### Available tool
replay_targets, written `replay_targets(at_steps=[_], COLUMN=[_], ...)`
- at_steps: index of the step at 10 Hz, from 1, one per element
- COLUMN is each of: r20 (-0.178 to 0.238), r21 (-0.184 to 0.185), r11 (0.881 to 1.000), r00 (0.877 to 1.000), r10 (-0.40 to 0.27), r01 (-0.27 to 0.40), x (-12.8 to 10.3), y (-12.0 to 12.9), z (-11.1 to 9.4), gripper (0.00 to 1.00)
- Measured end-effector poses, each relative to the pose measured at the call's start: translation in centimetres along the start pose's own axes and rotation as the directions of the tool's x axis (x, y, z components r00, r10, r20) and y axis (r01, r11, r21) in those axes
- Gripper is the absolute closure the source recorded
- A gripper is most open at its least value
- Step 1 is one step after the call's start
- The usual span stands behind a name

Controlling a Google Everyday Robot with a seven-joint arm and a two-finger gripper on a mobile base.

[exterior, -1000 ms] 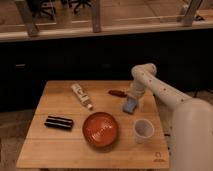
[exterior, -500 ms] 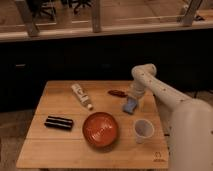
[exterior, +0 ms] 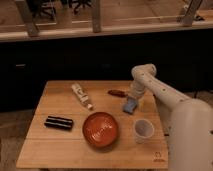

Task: Wipe the white sponge on the table

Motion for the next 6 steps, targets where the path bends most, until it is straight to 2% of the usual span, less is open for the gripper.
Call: replay_targets(at_steps=[2,4,6], r20=[0.001,0.001,0.001], r21=[-0.002,-0.002,-0.001], r11=[1.000,1.000,1.000], r00=[1.000,1.000,1.000], r10=[-0.001,-0.003,-0.002], r01=[0.001,0.003,0.002], x=[0.03,-0.04,0.14], y=[-0.07,-0.17,-0.14], z=[0.08,0.17,0.15], gripper=[0.33,0.34,0.46])
